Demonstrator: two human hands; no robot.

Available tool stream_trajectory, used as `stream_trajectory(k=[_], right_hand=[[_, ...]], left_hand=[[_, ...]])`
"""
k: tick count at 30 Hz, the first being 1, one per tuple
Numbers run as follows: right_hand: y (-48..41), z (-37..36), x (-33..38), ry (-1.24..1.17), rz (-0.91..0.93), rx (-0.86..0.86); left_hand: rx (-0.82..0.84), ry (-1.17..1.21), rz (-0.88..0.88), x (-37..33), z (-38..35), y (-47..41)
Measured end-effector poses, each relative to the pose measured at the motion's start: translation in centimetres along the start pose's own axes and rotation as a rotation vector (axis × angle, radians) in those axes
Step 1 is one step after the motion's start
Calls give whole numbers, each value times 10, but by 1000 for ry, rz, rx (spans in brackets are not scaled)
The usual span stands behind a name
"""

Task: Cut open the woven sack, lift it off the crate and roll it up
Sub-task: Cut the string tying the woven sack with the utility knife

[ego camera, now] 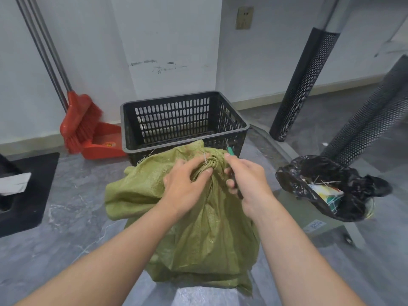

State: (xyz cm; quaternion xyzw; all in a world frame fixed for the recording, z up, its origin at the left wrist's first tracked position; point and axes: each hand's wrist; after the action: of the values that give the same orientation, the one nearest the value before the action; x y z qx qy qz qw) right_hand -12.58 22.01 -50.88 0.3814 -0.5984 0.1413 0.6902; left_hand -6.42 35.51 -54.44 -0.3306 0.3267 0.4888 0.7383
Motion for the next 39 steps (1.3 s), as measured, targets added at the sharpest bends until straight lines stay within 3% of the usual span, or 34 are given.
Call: stream_trajectory(k=[11, 15, 19, 24, 33, 39], right_hand=[[-3, -3, -9, 22, -19, 9], [-6, -3, -13, 48, -2, 4], [-7, -12, -22, 107, 92, -40], [-8, -24, -30, 443, 332, -228], [-8, -28, -26, 282, 297, -342], [-14, -24, -21, 126, 256, -402]], left_hand=[[-114, 334, 174, 0, -13, -9], [-229, 200, 134, 4, -5, -10], [-193, -120, -240, 4, 12, -7], [-194, -82, -302, 7, 23, -9], [-458, -366, -105, 5, 30, -5], [-407, -507, -25, 20, 44, -8]])
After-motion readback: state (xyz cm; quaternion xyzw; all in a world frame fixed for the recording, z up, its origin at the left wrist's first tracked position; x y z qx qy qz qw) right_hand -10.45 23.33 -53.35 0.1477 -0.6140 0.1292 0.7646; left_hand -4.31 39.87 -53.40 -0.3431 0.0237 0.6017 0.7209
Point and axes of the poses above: each hand's wrist, its own y-axis away from the middle knuckle, its own z-axis out of the back of the hand, x = y × z, and after that the axes turned 6 degrees about -x, right-handed
